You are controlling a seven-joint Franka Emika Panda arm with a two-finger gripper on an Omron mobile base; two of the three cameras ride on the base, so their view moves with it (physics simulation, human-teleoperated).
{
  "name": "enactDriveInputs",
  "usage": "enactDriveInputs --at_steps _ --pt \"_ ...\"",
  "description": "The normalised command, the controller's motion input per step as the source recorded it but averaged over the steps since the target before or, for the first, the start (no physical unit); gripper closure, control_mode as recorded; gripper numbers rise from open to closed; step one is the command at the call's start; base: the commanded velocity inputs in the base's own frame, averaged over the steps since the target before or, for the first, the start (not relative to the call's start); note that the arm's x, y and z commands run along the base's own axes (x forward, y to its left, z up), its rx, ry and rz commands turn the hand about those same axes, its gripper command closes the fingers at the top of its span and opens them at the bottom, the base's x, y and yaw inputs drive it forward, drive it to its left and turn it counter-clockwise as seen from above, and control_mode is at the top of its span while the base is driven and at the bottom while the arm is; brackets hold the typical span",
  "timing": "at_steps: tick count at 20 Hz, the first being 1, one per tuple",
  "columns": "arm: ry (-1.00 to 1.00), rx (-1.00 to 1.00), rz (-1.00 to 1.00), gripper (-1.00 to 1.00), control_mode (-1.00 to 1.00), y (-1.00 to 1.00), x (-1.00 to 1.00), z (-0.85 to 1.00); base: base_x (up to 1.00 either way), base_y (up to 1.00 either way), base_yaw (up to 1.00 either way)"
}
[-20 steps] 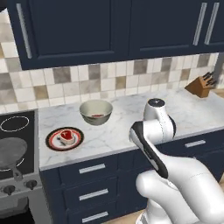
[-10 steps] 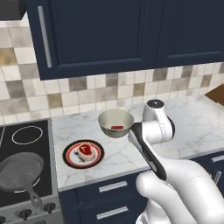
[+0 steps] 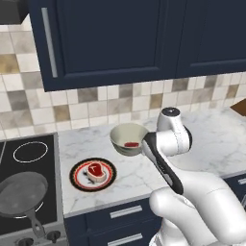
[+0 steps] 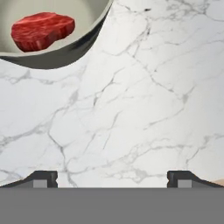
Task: Place one of the steaks on the plate and the other in the bowl. Then place the bowl in the fridge.
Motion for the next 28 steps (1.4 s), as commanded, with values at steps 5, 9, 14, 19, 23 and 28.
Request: enactDriveInputs --at_steps 5,9,14,19,23,28 --pt "-0.02 0.03 0.0 -1.0 -1.0 0.01 0.04 0.0 0.0 0.0 0.0" --pt "-0.04 0.2 0.03 -1.0 -1.0 -0.6 0.41 0.02 0.0 0.0 0.0" --pt "0.19 0.37 -0.28 -1.0 -1.0 -0.42 0.34 0.42 0.0 0.0 0.0" --pt "0.04 0.4 -0.29 -1.0 -1.0 -0.13 0.2 0.41 0.0 0.0 0.0" --pt "-0.03 0.0 -0.1 -1.0 -1.0 0.48 0.26 0.0 0.0 0.0 0.0" --pt "0.0 -0.02 -0.08 -1.0 -1.0 0.32 0.73 0.0 0.0 0.0 0.0"
